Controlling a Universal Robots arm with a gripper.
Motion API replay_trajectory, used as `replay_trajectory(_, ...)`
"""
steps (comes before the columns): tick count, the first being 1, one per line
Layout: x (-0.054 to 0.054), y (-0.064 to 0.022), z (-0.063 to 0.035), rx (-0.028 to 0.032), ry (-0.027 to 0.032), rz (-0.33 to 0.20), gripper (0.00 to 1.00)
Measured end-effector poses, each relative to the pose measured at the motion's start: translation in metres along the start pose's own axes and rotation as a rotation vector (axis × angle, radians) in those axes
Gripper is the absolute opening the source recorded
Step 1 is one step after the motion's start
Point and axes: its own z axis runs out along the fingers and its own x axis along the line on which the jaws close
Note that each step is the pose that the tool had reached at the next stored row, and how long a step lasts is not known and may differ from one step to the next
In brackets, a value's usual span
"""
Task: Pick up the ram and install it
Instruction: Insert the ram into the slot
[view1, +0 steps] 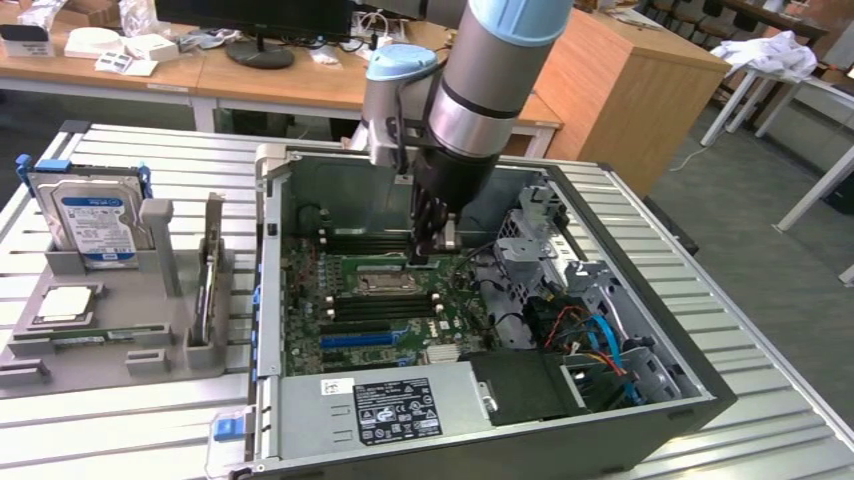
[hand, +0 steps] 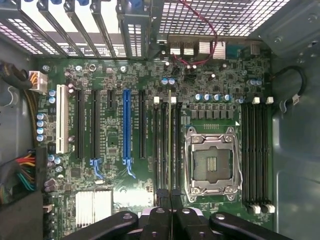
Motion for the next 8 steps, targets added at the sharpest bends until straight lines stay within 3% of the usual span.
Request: replay_trajectory(8,0.0004,-0.0002,0.0041,-0.0001,0.0002,0.000,0.11)
